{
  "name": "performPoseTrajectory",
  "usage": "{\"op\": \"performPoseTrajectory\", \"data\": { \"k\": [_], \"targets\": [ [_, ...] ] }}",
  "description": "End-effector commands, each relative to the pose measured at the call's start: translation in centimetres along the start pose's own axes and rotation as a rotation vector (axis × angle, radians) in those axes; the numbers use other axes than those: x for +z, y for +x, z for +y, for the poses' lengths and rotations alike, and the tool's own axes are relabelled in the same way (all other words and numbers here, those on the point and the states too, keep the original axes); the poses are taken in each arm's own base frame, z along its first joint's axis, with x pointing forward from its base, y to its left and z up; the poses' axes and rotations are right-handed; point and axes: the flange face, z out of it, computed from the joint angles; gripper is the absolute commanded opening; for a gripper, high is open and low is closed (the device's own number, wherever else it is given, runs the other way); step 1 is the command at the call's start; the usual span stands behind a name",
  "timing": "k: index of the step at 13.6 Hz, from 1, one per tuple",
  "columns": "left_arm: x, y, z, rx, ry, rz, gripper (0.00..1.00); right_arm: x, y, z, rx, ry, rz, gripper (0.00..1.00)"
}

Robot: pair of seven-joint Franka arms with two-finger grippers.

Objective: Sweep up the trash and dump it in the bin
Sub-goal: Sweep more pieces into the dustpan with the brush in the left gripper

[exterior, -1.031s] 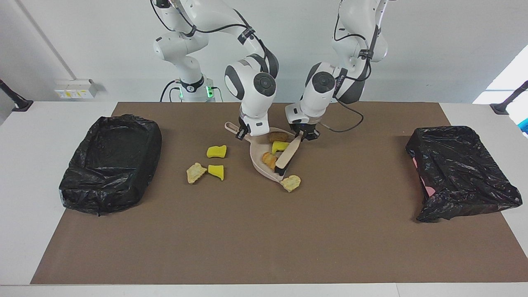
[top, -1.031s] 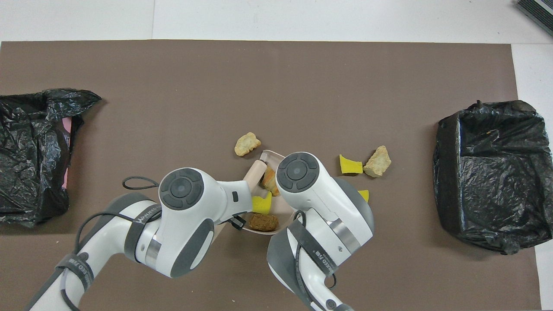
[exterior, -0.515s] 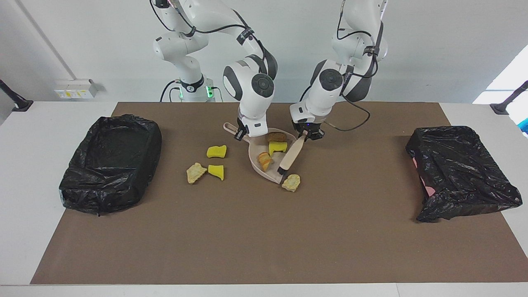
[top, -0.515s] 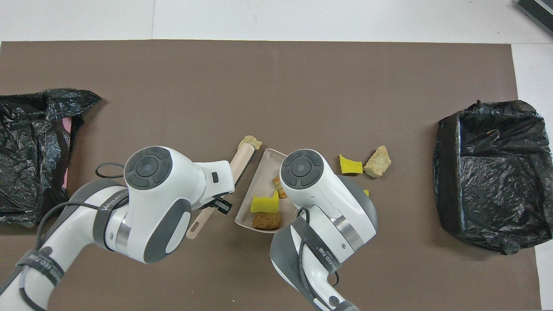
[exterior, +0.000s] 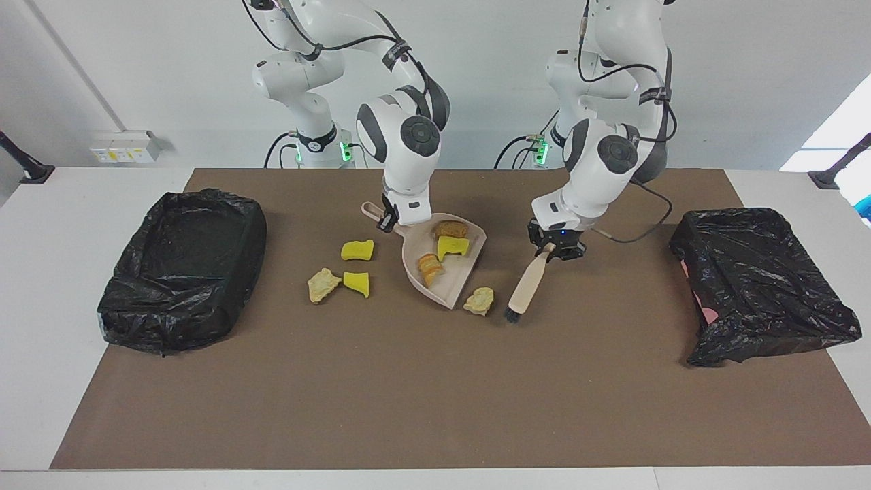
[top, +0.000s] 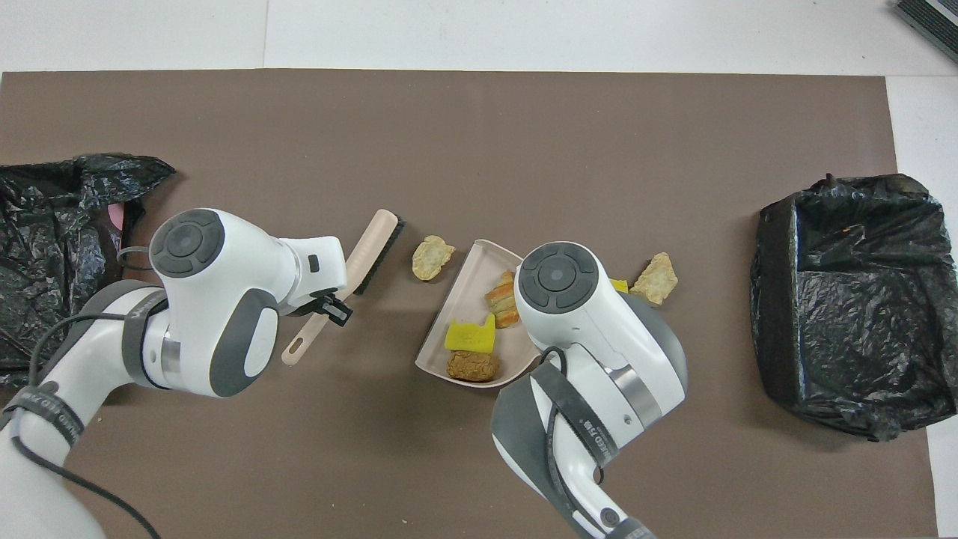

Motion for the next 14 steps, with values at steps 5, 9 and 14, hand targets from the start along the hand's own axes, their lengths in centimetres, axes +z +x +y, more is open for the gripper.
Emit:
{"op": "performPoseTrajectory", "data": {
  "k": [5, 9, 14],
  "targets": [
    [1.3, 0.3, 6.8, 0.137, -0.019, -0.067, 0.00, -0.8, 0.1, -1.6, -0.079, -0.038, 0.003, 0.00],
    [-2.2, 1.4, 2.6, 0.076, -0.044, -0.088, 0.00, -0.9, -0.2, -1.6, -0.076, -0.029, -0.013, 0.00],
    [-3.0, 2.4, 1.5, 0.017, -0.052, -0.102, 0.00, -2.4, -3.7, 0.6, -0.101, -0.041, 0.004, 0.00]
  ]
}}
